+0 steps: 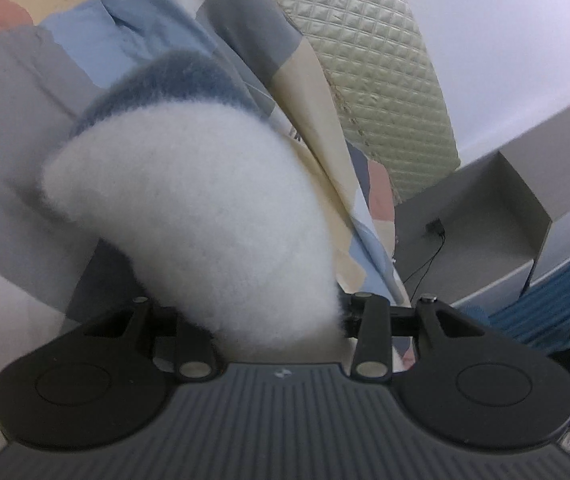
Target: Fold large clothes
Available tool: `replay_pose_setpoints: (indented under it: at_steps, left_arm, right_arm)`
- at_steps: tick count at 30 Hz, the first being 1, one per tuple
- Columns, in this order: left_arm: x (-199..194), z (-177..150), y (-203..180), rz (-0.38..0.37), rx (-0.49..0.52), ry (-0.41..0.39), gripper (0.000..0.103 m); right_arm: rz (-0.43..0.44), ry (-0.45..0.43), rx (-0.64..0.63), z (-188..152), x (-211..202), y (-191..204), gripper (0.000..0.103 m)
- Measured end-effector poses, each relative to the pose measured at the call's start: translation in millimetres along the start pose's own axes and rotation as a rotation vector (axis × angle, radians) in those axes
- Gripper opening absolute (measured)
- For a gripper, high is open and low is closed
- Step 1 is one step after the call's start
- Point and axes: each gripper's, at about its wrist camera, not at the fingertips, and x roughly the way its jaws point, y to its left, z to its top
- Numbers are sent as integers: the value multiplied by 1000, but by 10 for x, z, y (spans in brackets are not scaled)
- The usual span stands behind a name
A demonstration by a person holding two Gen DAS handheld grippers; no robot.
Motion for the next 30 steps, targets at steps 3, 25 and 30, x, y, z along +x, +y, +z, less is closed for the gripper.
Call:
replay_pose_setpoints:
  at_steps: [3,25,30]
  left_arm:
    - [44,-46,50,29,19,10,49]
    - [-1464,-36,-653,177,157,12,77]
    - [-2164,-12,-1402,146,303,-37,77]
  right_arm:
    - [10,-15,-18,-86,-62,-79,45]
    - [-104,-78,6,-542,-1044,472,62]
    - [-18,-114,-123,-577,-1497,1232,62]
